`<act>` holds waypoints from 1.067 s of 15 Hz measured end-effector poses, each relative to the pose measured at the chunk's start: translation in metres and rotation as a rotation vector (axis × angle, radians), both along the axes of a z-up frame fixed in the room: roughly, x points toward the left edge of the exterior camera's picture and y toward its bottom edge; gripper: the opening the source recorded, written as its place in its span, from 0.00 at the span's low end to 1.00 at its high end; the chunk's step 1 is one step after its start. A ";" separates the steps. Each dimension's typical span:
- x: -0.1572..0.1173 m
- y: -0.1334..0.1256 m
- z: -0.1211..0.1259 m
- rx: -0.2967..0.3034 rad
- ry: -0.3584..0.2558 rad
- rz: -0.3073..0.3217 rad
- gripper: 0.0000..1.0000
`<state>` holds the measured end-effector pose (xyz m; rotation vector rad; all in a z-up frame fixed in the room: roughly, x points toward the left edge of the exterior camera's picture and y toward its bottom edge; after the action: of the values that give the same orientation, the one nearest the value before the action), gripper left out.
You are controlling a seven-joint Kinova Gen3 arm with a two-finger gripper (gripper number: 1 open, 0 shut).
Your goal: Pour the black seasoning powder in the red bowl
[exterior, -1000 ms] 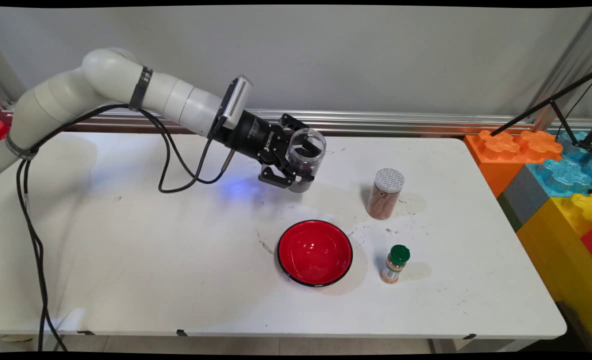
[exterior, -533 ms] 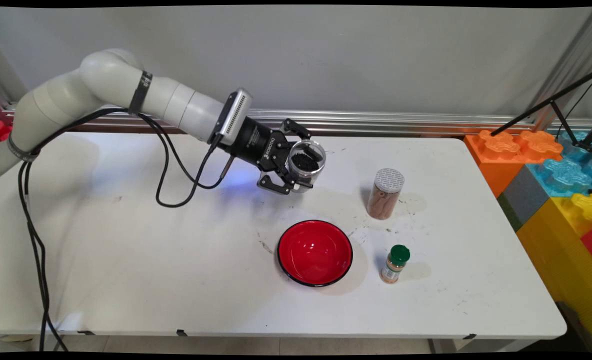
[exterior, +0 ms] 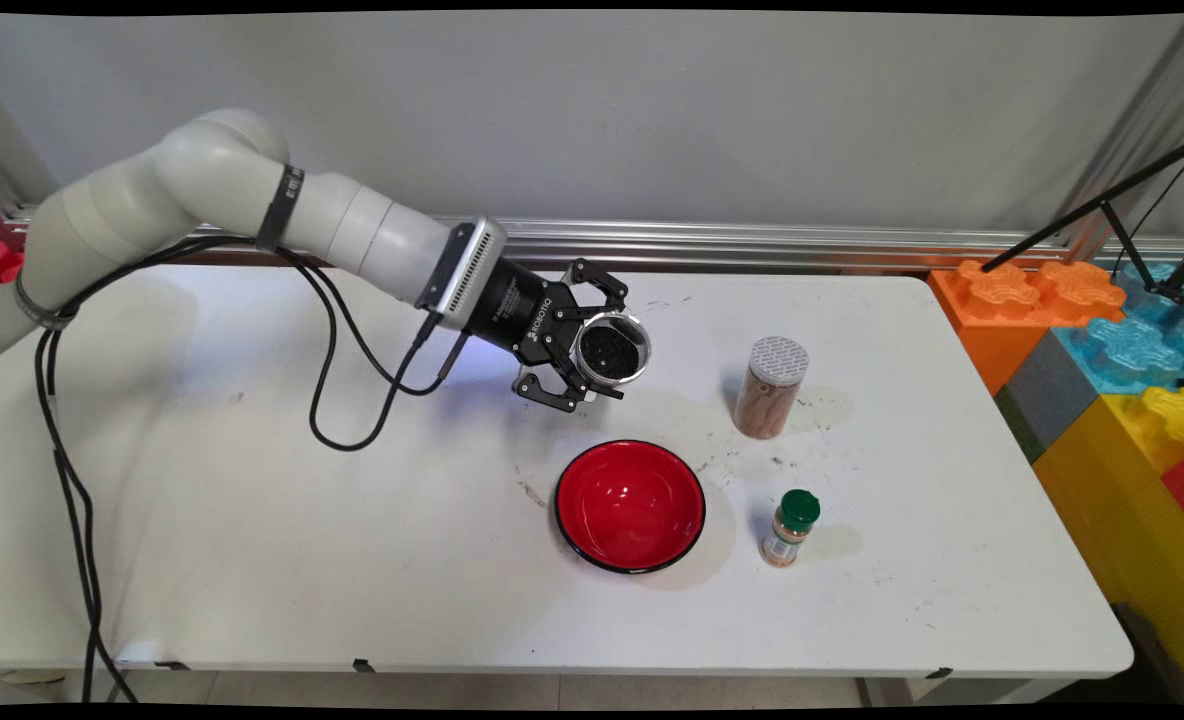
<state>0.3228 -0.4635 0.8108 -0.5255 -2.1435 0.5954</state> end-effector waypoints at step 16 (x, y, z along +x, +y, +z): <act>-0.014 0.004 -0.006 -0.224 -0.094 -0.042 0.00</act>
<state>0.3092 -0.4595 0.8048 -0.7315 -2.1598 0.8070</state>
